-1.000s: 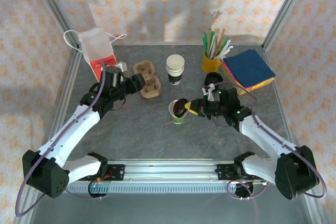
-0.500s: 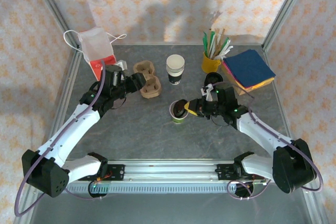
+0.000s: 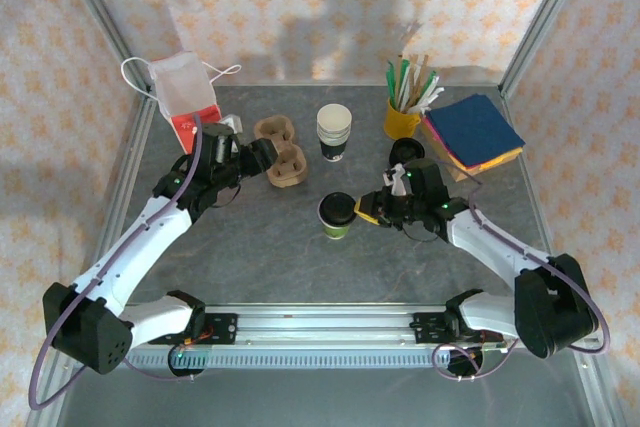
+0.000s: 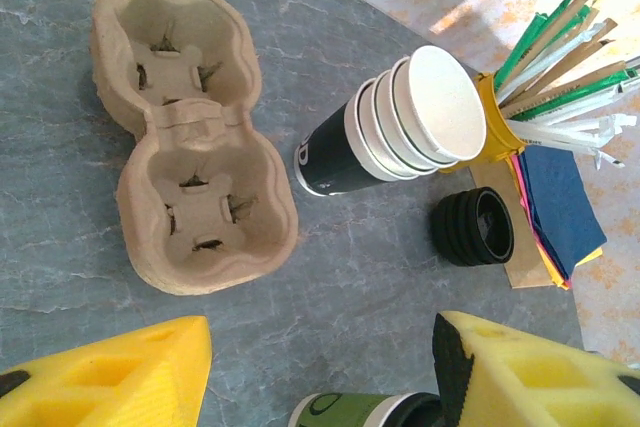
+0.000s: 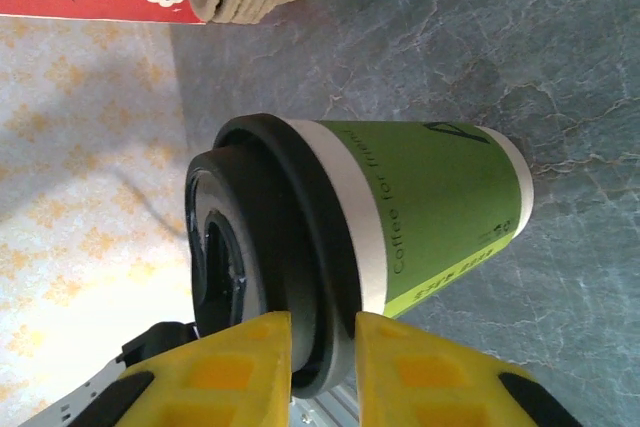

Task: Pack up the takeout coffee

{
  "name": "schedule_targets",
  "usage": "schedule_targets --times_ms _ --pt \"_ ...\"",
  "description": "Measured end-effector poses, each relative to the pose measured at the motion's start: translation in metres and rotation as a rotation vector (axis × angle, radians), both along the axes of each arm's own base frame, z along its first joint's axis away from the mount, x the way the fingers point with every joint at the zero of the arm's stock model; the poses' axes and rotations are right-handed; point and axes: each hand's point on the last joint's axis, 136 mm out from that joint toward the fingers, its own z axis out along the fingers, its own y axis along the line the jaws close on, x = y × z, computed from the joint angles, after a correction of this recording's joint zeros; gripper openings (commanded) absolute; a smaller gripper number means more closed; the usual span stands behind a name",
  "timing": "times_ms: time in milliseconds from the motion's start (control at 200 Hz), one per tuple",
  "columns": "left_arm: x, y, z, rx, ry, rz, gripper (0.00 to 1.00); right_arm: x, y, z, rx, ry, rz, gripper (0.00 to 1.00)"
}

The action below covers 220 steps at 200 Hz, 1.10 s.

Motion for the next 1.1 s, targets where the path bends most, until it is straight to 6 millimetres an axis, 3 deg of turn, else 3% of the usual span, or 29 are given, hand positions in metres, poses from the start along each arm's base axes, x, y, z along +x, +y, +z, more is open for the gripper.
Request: schedule_targets --times_ms 476,741,891,1101 --pt "0.001 -0.010 0.000 -0.016 0.006 -0.037 0.66 0.001 -0.004 0.002 -0.049 -0.030 0.012 0.41" --pt "-0.011 -0.047 -0.032 -0.040 0.059 -0.188 0.73 0.010 -0.010 0.032 -0.086 -0.159 -0.007 0.45" --pt "-0.016 -0.052 -0.053 -0.047 0.096 -0.212 0.73 0.010 -0.008 0.034 -0.085 -0.169 -0.001 0.46" --pt "-0.015 -0.053 -0.059 -0.052 0.094 -0.213 0.72 0.005 0.006 0.033 -0.075 -0.179 0.041 0.45"
